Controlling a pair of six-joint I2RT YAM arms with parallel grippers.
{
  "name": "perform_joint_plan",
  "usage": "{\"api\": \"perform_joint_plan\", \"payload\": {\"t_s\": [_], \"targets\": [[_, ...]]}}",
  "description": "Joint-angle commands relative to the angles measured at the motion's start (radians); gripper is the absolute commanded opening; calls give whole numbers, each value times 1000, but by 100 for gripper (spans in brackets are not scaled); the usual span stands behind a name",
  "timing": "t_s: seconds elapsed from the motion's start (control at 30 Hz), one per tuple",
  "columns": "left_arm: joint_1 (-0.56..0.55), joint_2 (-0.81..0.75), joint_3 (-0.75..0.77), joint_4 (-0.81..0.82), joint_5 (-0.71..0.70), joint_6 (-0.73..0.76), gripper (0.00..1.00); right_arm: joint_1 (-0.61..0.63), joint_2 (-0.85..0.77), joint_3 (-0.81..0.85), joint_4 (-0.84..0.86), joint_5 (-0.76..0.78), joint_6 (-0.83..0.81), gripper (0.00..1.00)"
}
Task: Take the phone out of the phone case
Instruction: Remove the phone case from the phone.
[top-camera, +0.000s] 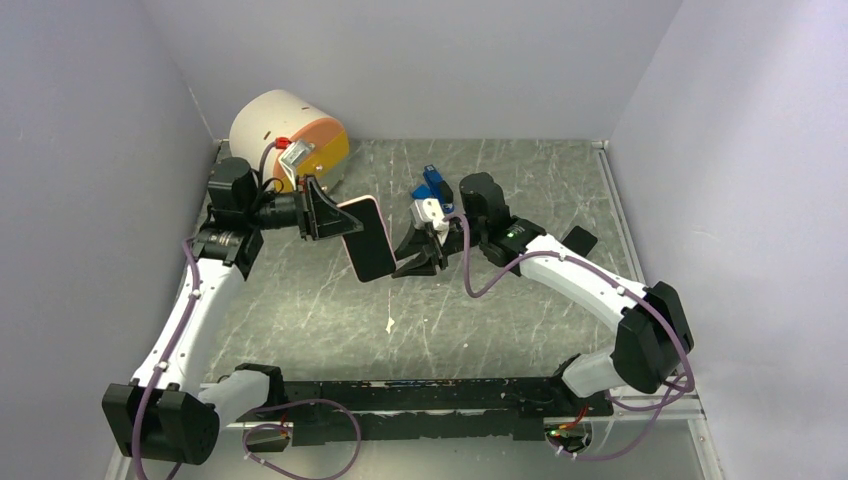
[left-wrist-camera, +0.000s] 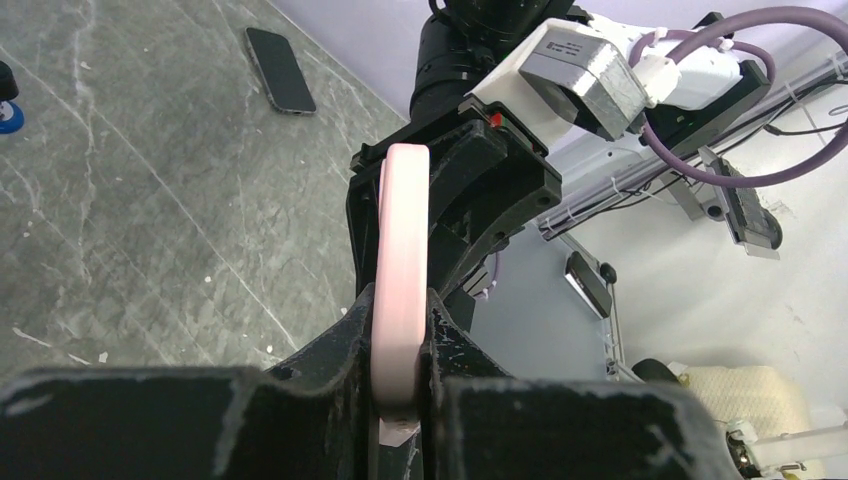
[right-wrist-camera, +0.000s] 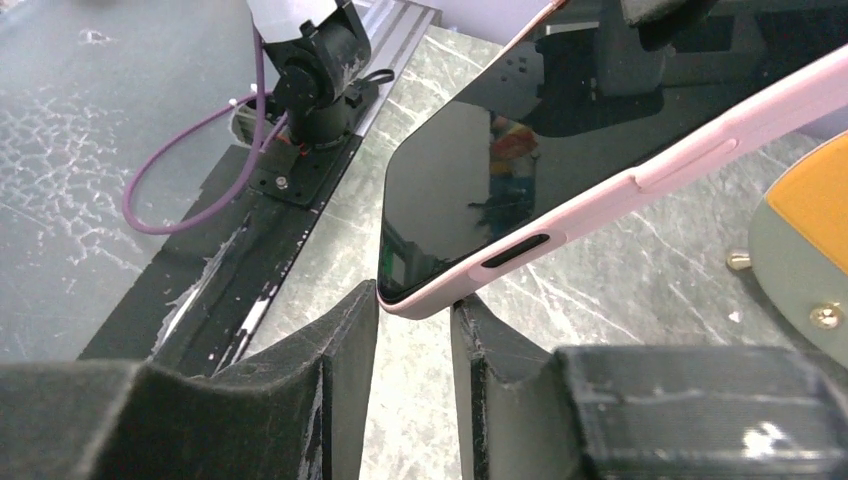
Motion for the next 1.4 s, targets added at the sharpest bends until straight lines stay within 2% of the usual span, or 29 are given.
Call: {"api": "perform_joint_plan", "payload": {"t_s": [0.0, 0.23, 0.37, 0.43, 0.6, 0.83, 1.0, 1.2, 1.37], "targets": [[-4, -28, 3, 95, 24, -33, 3, 4, -8, 29, 66, -43, 40, 33], [-11, -5, -6, 103, 44, -110, 3, 4, 3, 54, 22, -21, -36, 16], [-14, -1, -39, 220, 80, -206, 3, 4, 8, 59, 4, 6, -103, 5], [-16, -9, -42, 214, 84, -207, 3, 4, 15, 76, -24, 14, -135, 2], [-22, -21, -67, 276, 119, -275, 3, 4, 43, 122, -113, 21, -232, 0], [-25, -17, -37, 171, 113, -194, 2, 14, 53, 152, -199, 49, -378, 0], [-29, -1, -29, 188, 122, -201, 3, 26, 70, 188, -265, 86, -447, 0], [-61, -2, -28, 175, 126, -181, 3, 29, 69, 158, -160, 135, -373, 0], [-72, -13, -45, 231, 137, -225, 2, 29, 68, 119, -64, 203, -305, 0]]}}
